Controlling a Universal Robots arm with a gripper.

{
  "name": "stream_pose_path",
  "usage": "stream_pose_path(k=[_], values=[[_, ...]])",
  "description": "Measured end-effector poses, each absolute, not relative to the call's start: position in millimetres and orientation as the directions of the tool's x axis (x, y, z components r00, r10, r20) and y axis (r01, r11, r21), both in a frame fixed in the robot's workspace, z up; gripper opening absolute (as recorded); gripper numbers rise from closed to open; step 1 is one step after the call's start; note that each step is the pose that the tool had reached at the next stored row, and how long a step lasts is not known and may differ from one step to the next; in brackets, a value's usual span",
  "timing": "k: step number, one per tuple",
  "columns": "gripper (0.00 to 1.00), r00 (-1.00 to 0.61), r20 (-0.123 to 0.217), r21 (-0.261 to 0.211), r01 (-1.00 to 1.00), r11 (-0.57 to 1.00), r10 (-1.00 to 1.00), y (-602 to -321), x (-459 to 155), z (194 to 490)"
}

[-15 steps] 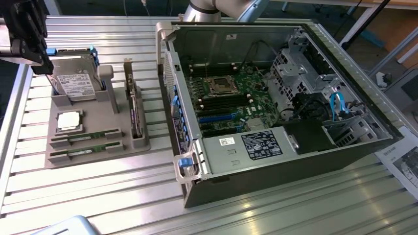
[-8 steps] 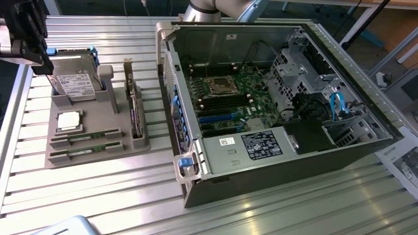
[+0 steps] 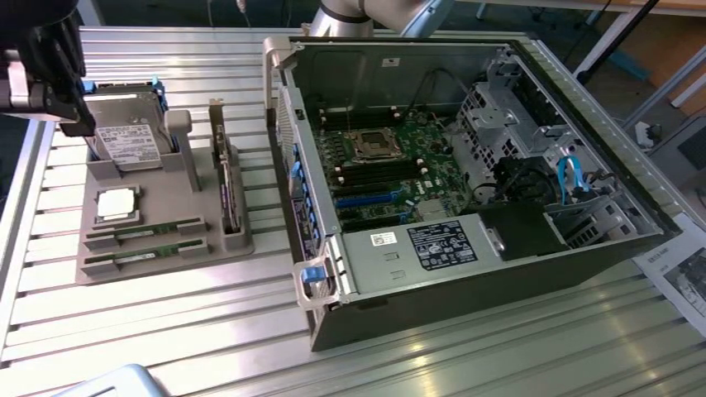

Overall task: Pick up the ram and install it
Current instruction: 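Pick up the ram and move it above insertion slot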

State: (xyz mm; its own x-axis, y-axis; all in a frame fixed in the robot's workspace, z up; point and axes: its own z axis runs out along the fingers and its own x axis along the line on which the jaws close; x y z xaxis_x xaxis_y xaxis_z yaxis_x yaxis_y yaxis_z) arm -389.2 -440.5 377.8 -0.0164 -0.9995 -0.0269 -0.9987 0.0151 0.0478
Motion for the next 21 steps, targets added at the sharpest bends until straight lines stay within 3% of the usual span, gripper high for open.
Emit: stream_pose_path(k=[21], values=[[0.1,-0.016,-0.027,0.048,-0.999,0.015,-1.0,-447,-389,333]])
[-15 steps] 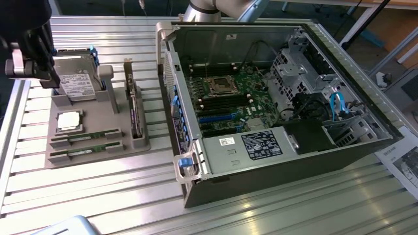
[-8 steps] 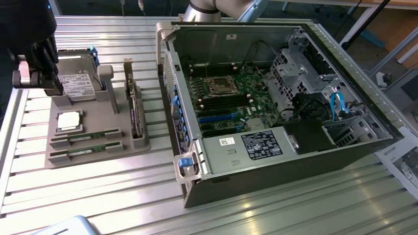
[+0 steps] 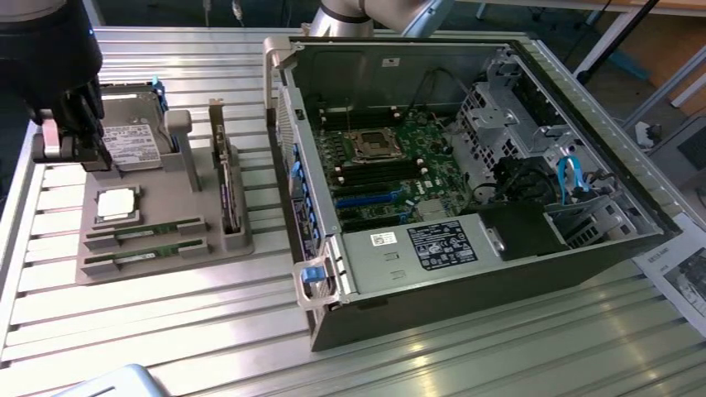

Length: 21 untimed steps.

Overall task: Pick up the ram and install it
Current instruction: 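Pick up the ram and move it above insertion slot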

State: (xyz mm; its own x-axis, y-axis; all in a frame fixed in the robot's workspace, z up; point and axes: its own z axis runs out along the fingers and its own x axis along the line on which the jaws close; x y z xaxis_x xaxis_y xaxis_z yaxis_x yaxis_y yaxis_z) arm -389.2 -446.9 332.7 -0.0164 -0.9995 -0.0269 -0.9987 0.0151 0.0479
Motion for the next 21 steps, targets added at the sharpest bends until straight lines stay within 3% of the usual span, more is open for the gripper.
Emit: stream_pose_path(k=[9,21], values=[[0.1,-0.016,-0.027,0.048,-0.999,0.015,-1.0,-448,-389,316],[0.1,-0.016,-0.027,0.048,-0.999,0.015,-1.0,-462,-389,315]])
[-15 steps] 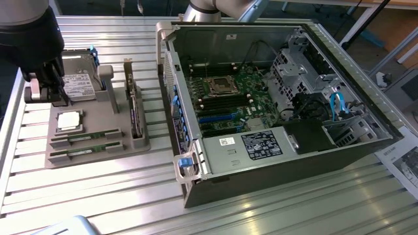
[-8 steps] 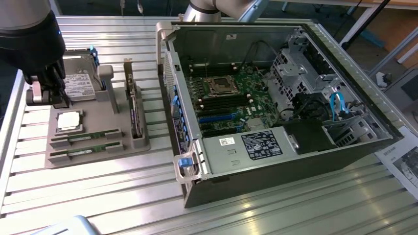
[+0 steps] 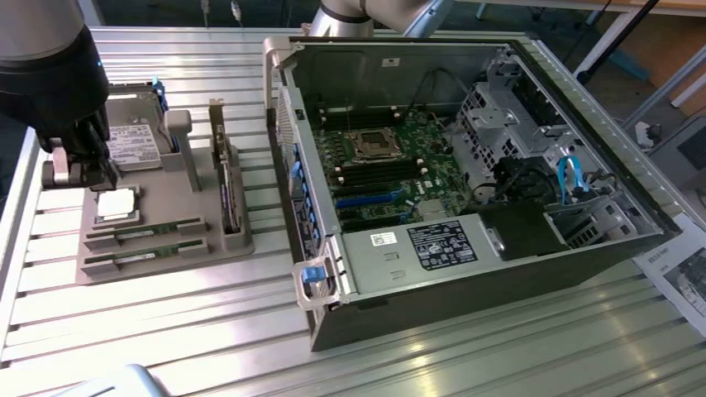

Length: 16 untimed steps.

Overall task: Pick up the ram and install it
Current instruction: 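Pick up the ram and move it above insertion slot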

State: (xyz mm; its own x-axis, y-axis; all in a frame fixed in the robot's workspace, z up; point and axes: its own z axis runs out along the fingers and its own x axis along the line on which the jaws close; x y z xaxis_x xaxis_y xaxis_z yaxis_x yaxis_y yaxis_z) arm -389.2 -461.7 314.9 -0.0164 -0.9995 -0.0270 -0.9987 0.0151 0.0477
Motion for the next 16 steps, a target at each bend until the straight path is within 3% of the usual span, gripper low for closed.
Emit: stream_pose_path(k=[16], values=[[0.1,-0.016,-0.027,0.048,-0.999,0.015,-1.0,-481,-384,315]])
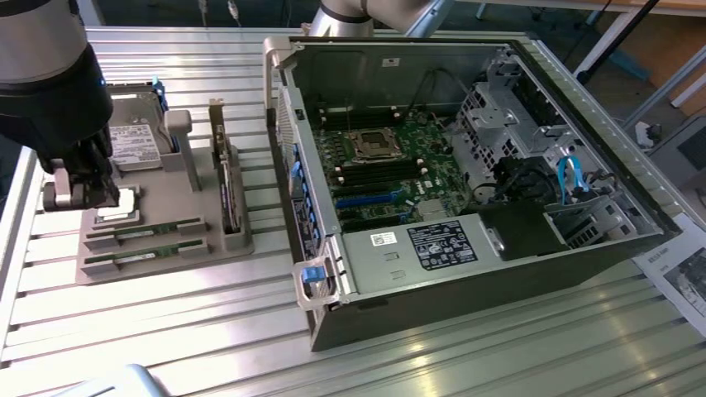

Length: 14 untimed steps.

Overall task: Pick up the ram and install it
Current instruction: 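Pick up the ram and move it above insertion slot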

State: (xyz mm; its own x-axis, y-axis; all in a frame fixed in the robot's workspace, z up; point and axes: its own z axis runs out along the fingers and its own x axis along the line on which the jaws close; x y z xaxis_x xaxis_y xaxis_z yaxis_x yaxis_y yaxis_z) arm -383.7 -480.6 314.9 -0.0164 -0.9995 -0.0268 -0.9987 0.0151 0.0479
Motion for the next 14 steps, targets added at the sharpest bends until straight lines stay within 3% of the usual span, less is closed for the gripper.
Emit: stream_pose_path(k=[14], values=[[0.1,-0.016,-0.027,0.049,-0.999,0.015,-1.0,-488,-357,315]])
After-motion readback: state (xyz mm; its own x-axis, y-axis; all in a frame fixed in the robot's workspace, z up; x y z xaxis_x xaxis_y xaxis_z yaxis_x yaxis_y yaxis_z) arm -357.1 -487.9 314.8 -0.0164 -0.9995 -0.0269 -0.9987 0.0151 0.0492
